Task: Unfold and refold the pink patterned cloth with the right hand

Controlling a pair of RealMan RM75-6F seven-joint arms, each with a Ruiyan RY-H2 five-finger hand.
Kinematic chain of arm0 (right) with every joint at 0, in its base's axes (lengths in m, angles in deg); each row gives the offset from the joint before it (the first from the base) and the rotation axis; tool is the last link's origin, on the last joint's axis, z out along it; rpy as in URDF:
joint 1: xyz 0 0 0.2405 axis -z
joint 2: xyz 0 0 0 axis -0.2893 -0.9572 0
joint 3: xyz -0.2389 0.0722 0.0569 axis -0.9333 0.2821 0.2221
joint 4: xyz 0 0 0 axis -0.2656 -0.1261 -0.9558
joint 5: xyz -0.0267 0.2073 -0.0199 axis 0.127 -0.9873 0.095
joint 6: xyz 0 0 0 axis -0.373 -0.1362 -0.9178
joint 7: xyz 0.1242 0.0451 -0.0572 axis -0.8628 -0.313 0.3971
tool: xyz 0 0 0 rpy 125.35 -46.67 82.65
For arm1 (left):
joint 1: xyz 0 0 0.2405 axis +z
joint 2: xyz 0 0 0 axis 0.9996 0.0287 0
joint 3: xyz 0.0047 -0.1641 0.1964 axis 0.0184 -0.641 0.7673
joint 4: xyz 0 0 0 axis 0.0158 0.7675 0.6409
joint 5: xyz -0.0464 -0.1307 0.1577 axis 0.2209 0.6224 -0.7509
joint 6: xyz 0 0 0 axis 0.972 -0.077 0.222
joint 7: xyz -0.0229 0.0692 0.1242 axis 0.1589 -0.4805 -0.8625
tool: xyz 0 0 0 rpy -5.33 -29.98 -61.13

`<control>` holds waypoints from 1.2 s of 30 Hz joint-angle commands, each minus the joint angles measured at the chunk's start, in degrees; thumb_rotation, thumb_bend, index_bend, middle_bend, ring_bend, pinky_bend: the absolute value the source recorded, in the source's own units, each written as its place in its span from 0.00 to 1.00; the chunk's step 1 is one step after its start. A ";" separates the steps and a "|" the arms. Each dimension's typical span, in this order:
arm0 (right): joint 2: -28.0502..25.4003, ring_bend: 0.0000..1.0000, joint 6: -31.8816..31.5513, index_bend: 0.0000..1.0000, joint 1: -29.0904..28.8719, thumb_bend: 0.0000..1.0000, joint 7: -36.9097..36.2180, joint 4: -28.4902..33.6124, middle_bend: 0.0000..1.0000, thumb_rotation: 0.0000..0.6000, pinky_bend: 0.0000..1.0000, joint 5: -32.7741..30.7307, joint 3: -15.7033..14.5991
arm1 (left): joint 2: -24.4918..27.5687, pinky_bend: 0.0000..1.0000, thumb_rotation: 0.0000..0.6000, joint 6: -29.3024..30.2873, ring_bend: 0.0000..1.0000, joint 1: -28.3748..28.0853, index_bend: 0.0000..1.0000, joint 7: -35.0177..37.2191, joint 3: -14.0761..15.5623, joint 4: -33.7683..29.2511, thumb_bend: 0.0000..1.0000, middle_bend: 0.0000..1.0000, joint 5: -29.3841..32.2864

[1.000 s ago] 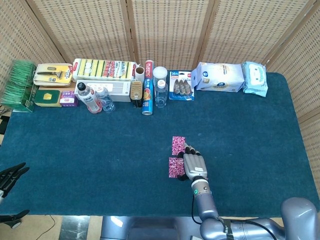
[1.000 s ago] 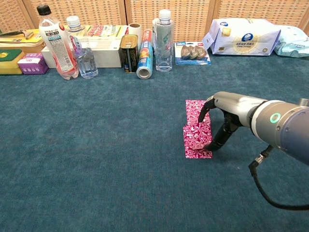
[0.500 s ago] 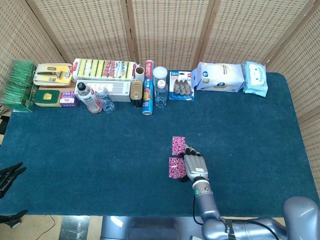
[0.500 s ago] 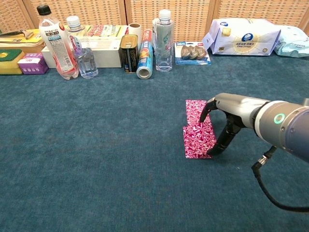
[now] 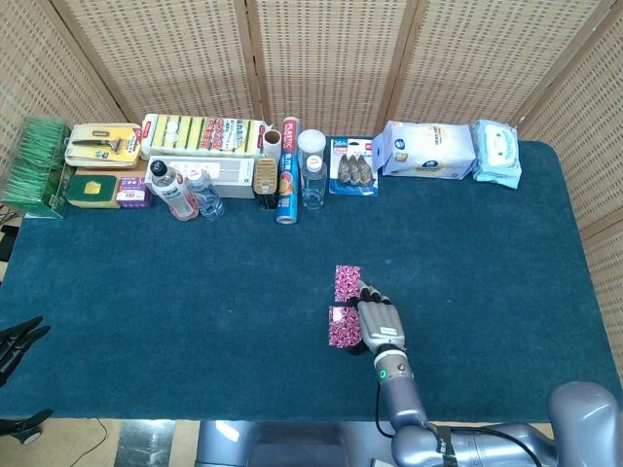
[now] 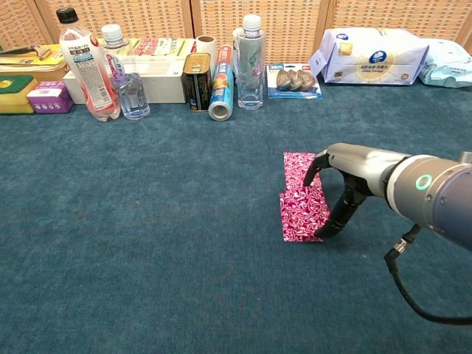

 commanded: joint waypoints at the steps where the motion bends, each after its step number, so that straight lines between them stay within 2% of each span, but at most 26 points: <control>1: 0.19 0.00 0.04 0.23 -0.10 0.23 -0.06 -0.23 0.00 1.00 0.11 -0.05 0.04 | -0.01 0.05 1.00 0.02 0.00 0.01 0.00 0.08 -0.02 0.03 0.07 0.00 0.05; 14: 1.68 0.00 -0.33 0.22 -0.66 0.23 -0.40 -1.94 0.00 1.00 0.11 -1.33 1.23 | 0.08 0.05 1.00 0.17 0.00 0.01 0.00 0.64 -0.04 0.31 0.07 0.00 0.07; 25: 0.76 0.00 -0.27 0.21 -0.71 0.22 -0.82 0.08 0.00 1.00 0.11 -1.02 1.76 | 0.12 0.05 1.00 -0.15 0.00 -0.13 0.00 0.51 -0.08 0.10 0.07 0.00 0.17; 36: -0.45 0.00 0.61 0.21 -2.06 0.22 -0.76 -3.43 0.00 1.00 0.11 -2.71 4.71 | 0.10 0.05 1.00 0.05 0.00 -0.03 0.00 0.59 0.01 0.22 0.07 0.00 -0.06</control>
